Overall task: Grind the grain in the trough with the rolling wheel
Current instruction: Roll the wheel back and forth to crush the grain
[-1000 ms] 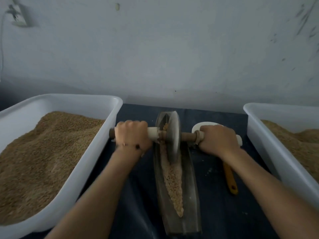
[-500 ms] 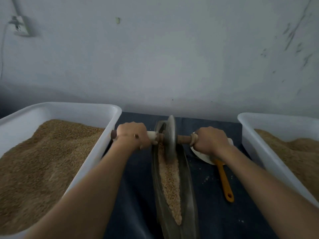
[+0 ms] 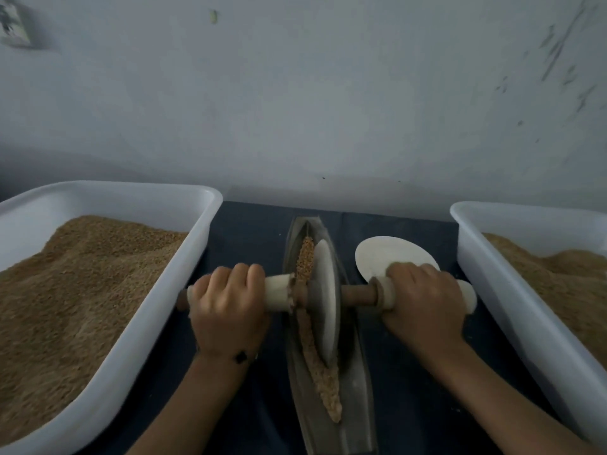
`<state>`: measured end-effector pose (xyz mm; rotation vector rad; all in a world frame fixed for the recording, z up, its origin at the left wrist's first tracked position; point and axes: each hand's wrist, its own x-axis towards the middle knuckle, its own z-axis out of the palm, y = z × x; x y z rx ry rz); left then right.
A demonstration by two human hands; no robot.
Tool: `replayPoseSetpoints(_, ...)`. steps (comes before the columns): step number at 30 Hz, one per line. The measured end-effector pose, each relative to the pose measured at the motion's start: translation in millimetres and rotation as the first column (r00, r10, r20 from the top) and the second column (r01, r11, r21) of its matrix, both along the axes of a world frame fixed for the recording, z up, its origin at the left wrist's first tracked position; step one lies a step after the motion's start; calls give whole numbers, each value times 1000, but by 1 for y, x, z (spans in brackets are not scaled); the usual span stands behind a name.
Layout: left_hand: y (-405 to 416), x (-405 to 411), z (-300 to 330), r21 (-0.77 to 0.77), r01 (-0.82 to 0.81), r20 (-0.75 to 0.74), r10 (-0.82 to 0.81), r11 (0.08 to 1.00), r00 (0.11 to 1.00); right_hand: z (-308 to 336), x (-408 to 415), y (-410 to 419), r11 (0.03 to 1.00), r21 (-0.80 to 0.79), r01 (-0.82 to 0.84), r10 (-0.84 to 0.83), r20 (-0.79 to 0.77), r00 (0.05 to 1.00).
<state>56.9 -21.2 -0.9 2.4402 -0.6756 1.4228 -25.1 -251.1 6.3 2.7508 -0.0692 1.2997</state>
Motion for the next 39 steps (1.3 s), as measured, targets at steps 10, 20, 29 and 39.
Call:
replayPoseSetpoints(10,-38,100,69,430,155,-854,344,890,390,61,111,-31,917,169,361,0,-906,423)
replayPoseSetpoints(20,10,-31,2,35,-14,19,14,999,1000,-14,-37,12,997,75,36,-40,49,998)
replayPoseSetpoints(29,-2,3,14,121,43,-212,-16,992,977,9,6,1,993,47,109,-95,-236,967)
replayPoseSetpoints(39,-16,76,41,217,45,-872,173,975,457,63,87,-9,976,-21,218,-172,-693,700)
